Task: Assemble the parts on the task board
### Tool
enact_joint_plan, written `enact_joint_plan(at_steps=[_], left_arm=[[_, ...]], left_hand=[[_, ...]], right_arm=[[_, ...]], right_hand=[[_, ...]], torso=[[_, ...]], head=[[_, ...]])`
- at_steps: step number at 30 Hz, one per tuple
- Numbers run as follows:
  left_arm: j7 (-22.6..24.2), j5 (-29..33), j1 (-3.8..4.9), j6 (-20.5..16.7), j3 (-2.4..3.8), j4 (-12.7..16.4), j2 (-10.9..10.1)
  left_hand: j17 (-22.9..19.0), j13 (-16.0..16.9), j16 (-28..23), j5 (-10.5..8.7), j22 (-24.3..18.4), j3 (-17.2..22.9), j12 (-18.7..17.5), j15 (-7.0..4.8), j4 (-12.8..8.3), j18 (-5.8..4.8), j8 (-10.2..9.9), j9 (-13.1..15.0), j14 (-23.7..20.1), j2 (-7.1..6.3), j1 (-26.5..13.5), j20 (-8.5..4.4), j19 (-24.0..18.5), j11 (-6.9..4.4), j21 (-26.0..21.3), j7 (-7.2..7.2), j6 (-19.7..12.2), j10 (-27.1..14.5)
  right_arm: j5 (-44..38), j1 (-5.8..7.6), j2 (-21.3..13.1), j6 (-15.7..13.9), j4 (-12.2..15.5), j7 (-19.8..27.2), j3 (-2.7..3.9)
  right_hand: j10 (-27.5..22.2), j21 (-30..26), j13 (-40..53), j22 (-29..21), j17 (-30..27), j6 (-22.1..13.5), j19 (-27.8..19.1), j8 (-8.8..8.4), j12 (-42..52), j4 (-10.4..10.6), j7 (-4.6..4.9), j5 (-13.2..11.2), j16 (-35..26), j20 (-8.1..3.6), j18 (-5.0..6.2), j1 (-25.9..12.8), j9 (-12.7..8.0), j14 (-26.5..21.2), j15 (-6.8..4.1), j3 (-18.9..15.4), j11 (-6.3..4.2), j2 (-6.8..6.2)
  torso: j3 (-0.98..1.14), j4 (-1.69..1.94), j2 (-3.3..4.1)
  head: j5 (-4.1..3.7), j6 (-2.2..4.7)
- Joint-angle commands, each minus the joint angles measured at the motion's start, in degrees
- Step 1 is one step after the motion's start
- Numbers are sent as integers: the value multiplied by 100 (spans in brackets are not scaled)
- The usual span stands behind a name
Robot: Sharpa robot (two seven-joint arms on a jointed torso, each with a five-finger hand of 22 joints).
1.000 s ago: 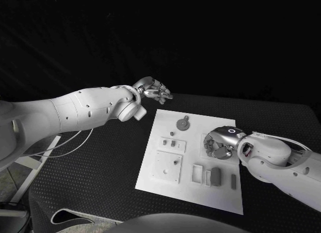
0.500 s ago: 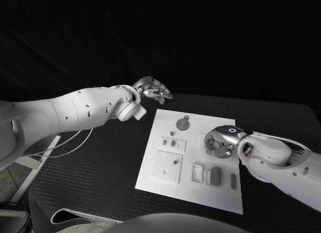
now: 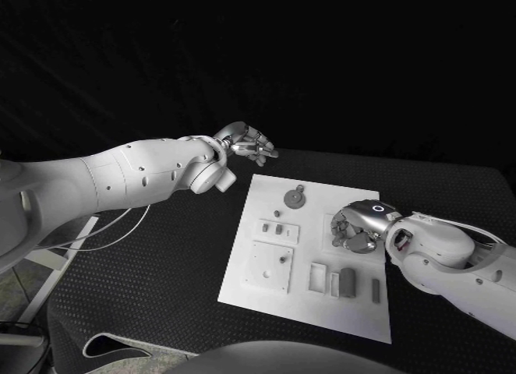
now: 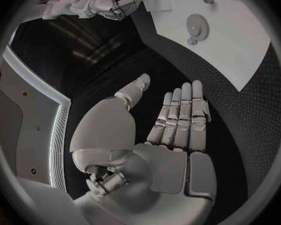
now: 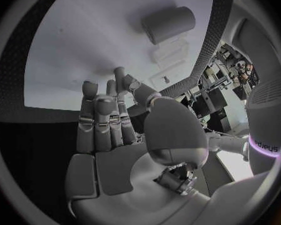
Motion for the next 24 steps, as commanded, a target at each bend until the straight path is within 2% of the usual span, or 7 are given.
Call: enact_joint_plan(at_steps=[1,7,13,18,24], left_arm=[[78,-8,4,62,2,-1,5],[81,-8,4,58,2,-1,4],[86,-8,4,56,2,-2,-2],[106,-7,4,62,2,-16,9],[108,-7,4,61,2,-14,13]], left_hand=[[9,-8,-31,-22,-8,-30,32,-10,-6,61,3,-5,40,19,14,-2,23,3,10,89,-7,10],[11,-9,-33,-23,-9,-31,33,-10,-5,61,3,-6,40,19,13,-2,23,3,10,89,-7,10],[13,-11,-35,-22,-9,-31,33,-10,-5,61,3,-7,41,18,13,-2,23,3,10,89,-8,8],[15,-12,-38,-23,-11,-33,34,-9,-5,60,3,-8,40,13,12,-2,22,4,9,90,-9,7],[17,-14,-41,-23,-11,-35,35,-9,-4,60,3,-9,39,11,10,-1,21,4,9,90,-10,6]], right_arm=[[-3,3,-37,-172,67,8,9],[-9,32,-88,-224,185,-3,39],[-13,92,-129,-283,358,37,113],[8,116,-121,-320,527,67,137],[124,112,47,-244,731,133,139]], right_hand=[[124,16,16,116,10,57,32,43,22,-2,9,32,21,-22,82,-27,52,-31,-58,52,-82,2],[127,20,25,116,11,58,34,48,22,-1,7,32,24,-24,82,-31,58,-32,-60,69,-85,-6],[129,25,34,117,12,59,37,53,22,-1,6,32,27,-27,82,-34,64,-32,-63,86,-87,-16],[130,28,41,117,13,60,39,56,21,-2,4,32,28,-29,82,-34,68,-32,-64,98,-88,-23],[131,30,46,117,13,60,40,59,20,-2,3,33,29,-31,82,-33,71,-33,-66,110,-90,-24]], torso=[[2,-2,0],[1,-3,-1],[4,-13,-3],[3,-6,-2],[3,0,2]], head=[[15,-14],[24,-23],[44,-35],[40,-29],[54,-27]])
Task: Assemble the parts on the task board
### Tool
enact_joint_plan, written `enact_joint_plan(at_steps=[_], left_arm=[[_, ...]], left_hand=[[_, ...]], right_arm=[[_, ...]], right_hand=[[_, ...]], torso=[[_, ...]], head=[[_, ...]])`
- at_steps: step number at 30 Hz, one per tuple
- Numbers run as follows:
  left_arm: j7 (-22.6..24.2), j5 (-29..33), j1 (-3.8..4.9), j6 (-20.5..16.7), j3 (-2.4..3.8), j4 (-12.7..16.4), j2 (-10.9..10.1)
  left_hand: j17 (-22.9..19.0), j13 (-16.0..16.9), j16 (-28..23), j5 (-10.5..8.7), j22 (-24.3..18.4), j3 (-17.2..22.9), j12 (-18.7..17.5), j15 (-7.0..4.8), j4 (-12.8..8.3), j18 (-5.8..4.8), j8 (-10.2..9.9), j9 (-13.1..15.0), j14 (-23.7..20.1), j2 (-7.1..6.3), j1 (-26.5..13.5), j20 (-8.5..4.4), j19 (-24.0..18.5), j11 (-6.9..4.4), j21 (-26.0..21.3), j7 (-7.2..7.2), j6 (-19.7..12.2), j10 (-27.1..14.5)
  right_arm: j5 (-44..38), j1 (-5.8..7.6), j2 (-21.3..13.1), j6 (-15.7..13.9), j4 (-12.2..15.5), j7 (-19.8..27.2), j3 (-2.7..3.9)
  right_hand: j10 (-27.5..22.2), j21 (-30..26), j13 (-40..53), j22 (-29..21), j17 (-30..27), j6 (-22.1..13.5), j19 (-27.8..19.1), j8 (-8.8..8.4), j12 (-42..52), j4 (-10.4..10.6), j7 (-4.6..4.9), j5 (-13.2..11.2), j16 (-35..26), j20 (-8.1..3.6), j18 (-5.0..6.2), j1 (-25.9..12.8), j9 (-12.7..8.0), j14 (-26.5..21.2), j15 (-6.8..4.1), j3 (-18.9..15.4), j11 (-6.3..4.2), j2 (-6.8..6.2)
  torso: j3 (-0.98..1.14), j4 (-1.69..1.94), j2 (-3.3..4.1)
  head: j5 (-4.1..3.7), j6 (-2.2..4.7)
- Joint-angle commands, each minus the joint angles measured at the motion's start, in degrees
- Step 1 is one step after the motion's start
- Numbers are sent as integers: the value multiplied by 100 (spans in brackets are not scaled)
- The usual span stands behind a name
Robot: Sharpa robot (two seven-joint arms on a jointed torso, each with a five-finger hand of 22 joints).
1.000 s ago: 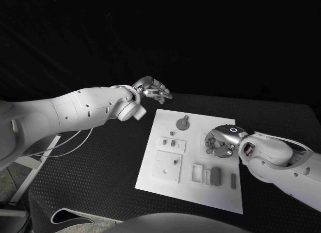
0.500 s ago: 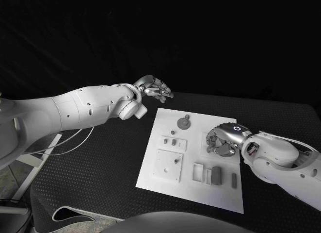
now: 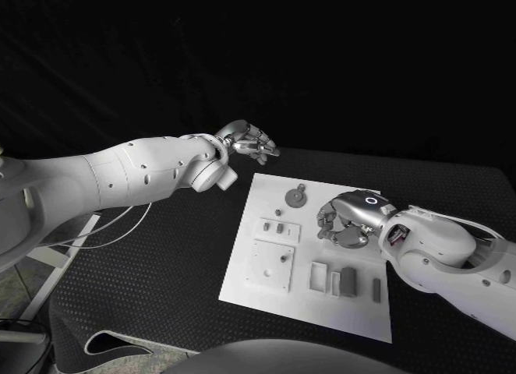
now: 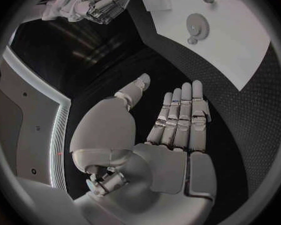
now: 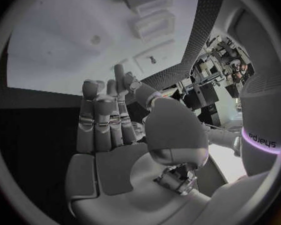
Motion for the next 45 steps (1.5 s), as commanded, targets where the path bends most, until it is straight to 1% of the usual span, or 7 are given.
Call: enact_joint_plan(at_steps=[1,8,12,16,24,35,45], left_arm=[[90,-7,4,61,3,11,4],[85,-3,4,62,3,7,38],[83,0,4,78,3,2,64],[78,3,4,91,3,7,71],[74,3,5,91,3,23,74],[74,4,5,94,3,19,86],[70,4,6,99,3,17,89]], left_hand=[[7,-9,-28,-23,-7,-36,35,-8,-4,76,3,-9,40,11,10,-1,21,4,9,90,-10,6],[9,-11,-32,-23,-8,-36,36,-7,-3,76,3,-10,39,11,9,-1,20,5,8,90,-11,5],[11,-12,-34,-23,-9,-36,37,-7,-3,76,4,-11,39,11,9,-1,19,5,8,90,-11,5],[12,-13,-35,-22,-10,-36,37,-7,-2,76,4,-11,39,12,9,-1,19,5,8,90,-11,5],[15,-15,-39,-22,-11,-36,39,-7,-1,75,5,-12,38,13,9,-1,18,5,7,90,-11,4],[18,-18,-43,-22,-13,-37,41,-6,-2,75,6,-14,38,13,11,-1,17,4,7,90,-10,4],[22,-20,-48,-23,-14,-38,43,-6,-3,75,7,-15,37,12,12,0,16,5,7,90,-10,3]], right_arm=[[110,-7,115,9,75,113,3],[139,-121,522,88,91,199,1],[203,-281,812,166,92,260,1],[208,-417,1004,185,45,293,-2],[119,-583,1256,272,-222,262,-45],[30,-714,1399,318,-458,263,-79],[32,-737,1412,422,-531,253,-81]], right_hand=[[111,31,12,117,9,52,10,20,20,-2,-4,10,29,-22,82,36,71,-33,-66,48,-72,46],[107,31,17,117,8,45,7,18,15,-2,-3,10,28,-22,82,32,73,-36,-66,62,-71,52],[104,31,20,116,8,40,5,18,13,-3,-2,10,27,-23,82,31,75,-38,-65,70,-71,56],[97,32,24,116,7,30,3,16,7,-5,1,10,27,-23,82,28,77,-40,-64,82,-69,68],[93,34,29,116,7,22,2,15,3,-6,3,10,28,-24,82,25,80,-40,-63,90,-68,74],[90,36,34,116,8,17,1,15,-1,-8,4,10,30,-24,82,20,84,-40,-61,96,-67,78],[90,38,39,117,9,14,0,16,-2,-9,4,10,33,-25,82,17,87,-39,-61,99,-66,78]], torso=[[0,10,5],[-8,2,1],[1,6,2],[-10,15,8],[-13,12,9],[-2,1,5],[6,2,4]], head=[[14,-1],[23,-3],[31,-2],[22,13],[106,-37],[171,-83],[183,-118]])
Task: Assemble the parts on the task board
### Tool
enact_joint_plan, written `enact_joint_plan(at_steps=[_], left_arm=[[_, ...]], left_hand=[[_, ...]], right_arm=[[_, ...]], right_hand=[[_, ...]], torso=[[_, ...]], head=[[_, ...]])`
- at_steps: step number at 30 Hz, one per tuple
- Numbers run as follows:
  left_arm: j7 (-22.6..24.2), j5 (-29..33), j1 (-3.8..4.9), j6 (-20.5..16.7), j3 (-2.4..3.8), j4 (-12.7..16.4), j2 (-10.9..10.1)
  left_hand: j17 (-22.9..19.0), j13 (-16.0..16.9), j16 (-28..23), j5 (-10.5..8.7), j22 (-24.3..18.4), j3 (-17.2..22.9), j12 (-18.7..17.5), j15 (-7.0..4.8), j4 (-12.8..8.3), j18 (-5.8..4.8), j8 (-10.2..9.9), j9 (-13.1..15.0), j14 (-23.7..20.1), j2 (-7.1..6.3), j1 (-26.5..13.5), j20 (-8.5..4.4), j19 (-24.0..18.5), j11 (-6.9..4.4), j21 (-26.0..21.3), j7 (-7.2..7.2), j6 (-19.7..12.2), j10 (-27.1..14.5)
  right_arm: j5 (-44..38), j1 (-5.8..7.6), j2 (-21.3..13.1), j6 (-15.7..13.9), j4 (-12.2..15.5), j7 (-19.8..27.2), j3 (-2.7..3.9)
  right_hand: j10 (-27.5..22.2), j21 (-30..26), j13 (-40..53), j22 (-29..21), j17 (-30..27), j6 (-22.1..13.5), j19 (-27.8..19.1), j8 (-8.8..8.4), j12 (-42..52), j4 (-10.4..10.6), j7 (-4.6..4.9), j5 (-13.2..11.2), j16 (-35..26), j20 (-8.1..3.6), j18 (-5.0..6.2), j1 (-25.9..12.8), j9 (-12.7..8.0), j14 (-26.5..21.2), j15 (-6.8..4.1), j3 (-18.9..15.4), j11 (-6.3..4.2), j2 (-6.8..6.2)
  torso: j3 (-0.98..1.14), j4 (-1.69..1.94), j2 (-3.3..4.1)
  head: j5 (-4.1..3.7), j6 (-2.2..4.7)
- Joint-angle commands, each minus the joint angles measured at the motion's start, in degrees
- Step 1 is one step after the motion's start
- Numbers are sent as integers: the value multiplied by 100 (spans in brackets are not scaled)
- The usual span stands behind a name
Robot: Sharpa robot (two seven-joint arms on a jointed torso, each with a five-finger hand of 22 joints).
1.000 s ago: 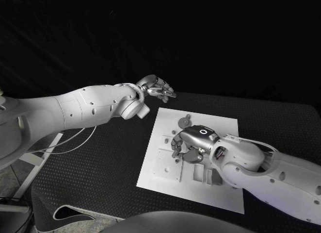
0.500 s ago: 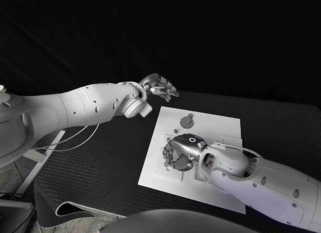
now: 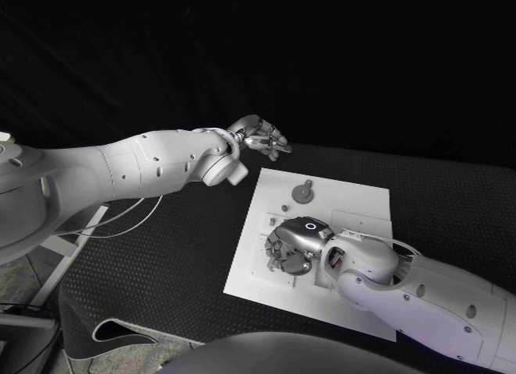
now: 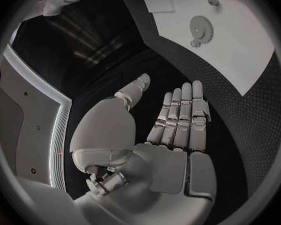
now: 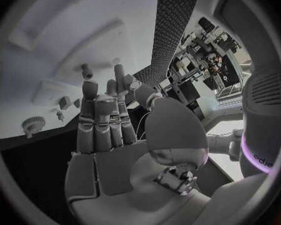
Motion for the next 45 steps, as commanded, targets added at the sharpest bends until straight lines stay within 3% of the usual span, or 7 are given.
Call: enact_joint_plan(at_steps=[1,22,29,35,41,45], left_arm=[[69,2,5,73,3,8,9],[67,2,5,75,3,7,2],[64,2,5,74,3,6,-1],[63,2,5,73,3,9,-3],[60,2,5,73,3,10,-8],[47,2,5,94,3,12,-4]], left_hand=[[8,-10,-38,-23,-5,-38,21,-2,-3,118,7,-8,41,12,12,0,16,4,7,90,-11,3],[17,-16,-47,-22,-9,-39,25,-1,0,118,9,-12,42,13,11,1,14,5,7,90,-12,1],[19,-18,-49,-22,-10,-40,26,-1,0,117,9,-13,42,13,11,1,14,5,7,90,-12,0],[21,-19,-51,-23,-11,-40,26,-1,1,117,9,-14,43,13,11,1,14,5,7,90,-12,0],[23,-21,-53,-22,-11,-40,27,-1,1,118,10,-15,43,12,12,1,14,5,7,90,-12,-1],[24,-22,-54,-22,-12,-40,28,-1,1,118,10,-15,43,12,12,1,14,5,7,90,-13,-2]], right_arm=[[-65,-4,1,144,-26,32,-1],[-205,-24,50,171,-155,-36,-36],[-275,-24,70,389,-130,-34,-102],[-187,-24,84,376,-126,22,-144],[-64,-24,80,407,-74,84,-168],[80,-24,71,147,-80,56,-170]], right_hand=[[91,38,-5,117,6,27,2,23,11,-9,-5,38,33,-48,82,-2,85,-38,-61,39,-64,60],[90,42,6,119,7,22,-4,27,7,-10,-5,38,37,-49,82,-7,93,-40,-61,46,-64,59],[88,44,10,119,8,18,-7,28,4,-11,-5,38,38,-49,82,-9,96,-41,-60,47,-63,49],[69,45,17,120,6,6,-25,25,-12,-9,1,38,34,-44,82,-32,99,-51,-53,39,-56,11],[-64,56,11,124,0,-127,-64,-48,-100,-5,41,37,27,-25,82,-101,71,-70,-1,-24,-1,-194],[-102,75,20,122,-1,-346,-60,-164,-133,3,130,34,31,-11,80,-264,27,-74,23,-151,23,-355]], torso=[[4,-2,-2],[-2,-2,-3],[-3,4,0],[-5,-1,-2],[-5,0,-3],[-6,-1,-4]], head=[[5,-14],[16,-63],[12,-68],[16,-78],[18,-88],[15,-79]])
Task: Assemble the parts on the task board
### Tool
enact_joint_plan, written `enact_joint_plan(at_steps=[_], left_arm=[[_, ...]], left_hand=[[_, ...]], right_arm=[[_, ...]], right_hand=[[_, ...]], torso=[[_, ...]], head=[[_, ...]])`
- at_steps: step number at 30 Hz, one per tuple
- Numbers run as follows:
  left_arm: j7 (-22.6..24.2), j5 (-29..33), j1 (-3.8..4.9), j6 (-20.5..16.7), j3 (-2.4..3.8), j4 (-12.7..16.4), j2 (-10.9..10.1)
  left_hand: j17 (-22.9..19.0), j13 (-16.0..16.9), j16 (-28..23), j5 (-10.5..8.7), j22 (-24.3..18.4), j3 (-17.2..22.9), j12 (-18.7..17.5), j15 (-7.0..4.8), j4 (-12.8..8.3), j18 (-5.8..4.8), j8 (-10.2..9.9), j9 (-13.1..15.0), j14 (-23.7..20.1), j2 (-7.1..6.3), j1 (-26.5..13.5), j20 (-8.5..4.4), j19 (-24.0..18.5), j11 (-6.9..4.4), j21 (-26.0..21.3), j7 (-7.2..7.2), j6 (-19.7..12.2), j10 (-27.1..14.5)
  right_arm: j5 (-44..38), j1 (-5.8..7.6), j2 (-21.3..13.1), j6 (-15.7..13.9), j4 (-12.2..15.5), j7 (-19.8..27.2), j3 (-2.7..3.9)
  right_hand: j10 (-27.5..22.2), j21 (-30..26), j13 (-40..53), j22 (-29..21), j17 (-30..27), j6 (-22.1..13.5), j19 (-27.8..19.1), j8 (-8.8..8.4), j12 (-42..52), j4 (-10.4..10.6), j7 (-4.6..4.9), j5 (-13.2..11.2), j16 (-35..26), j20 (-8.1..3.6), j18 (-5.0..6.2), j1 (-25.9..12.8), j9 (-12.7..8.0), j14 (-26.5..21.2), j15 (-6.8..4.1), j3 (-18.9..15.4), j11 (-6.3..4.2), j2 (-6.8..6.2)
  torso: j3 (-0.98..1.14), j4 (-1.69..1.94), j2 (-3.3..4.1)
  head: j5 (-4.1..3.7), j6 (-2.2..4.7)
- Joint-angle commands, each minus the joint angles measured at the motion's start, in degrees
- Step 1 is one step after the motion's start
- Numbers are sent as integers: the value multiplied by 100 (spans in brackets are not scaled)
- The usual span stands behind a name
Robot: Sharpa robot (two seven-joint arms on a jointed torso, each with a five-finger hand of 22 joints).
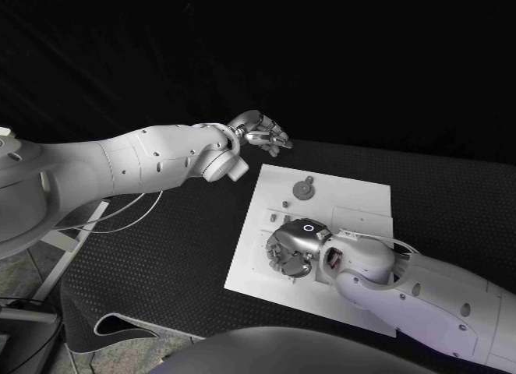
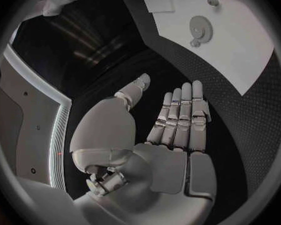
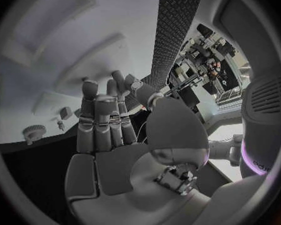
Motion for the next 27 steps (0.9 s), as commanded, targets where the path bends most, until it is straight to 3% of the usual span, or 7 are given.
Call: enact_joint_plan(at_steps=[1,6,18,27], left_arm=[[53,1,4,77,3,11,7],[43,1,4,82,3,0,11],[36,1,4,79,2,-4,1],[41,4,4,76,2,-23,-11]], left_hand=[[8,-8,-32,-22,-7,-40,28,-1,1,100,10,-6,43,12,13,1,14,5,7,90,-13,-2],[10,-8,-33,-22,-8,-39,28,-1,1,101,10,-6,44,15,14,0,14,6,7,90,-13,-2],[13,-11,-37,-23,-9,-41,28,-1,2,100,9,-9,45,12,13,1,14,7,7,92,-17,-6],[17,-14,-40,-23,-10,-42,29,-1,2,100,9,-10,45,9,13,1,13,8,8,93,-19,-7]], right_arm=[[208,-24,-2,-97,10,54,-18],[239,-24,-4,-230,-5,17,-18],[254,-22,-85,-471,2,-32,-17],[334,82,-374,-863,372,19,20]], right_hand=[[-113,17,-14,122,-3,-216,-41,-107,-82,-1,73,3,19,23,78,-191,-42,-76,21,-167,40,-203],[-412,-50,-64,116,-45,-548,-236,-275,-262,-7,223,8,-73,70,73,-345,-112,-247,144,-460,161,-401],[-569,-47,-81,115,-52,-764,-317,-365,-353,-7,312,8,-49,112,86,-241,-171,-329,216,-686,234,-444],[-577,-44,-77,115,-57,-778,-333,-361,-347,-10,317,8,-41,117,86,-169,-177,-348,221,-718,239,-486]], torso=[[-1,-1,-1],[-1,4,-1],[6,-5,-2],[9,-11,-6]], head=[[-6,18],[-7,18],[1,39],[-18,67]])
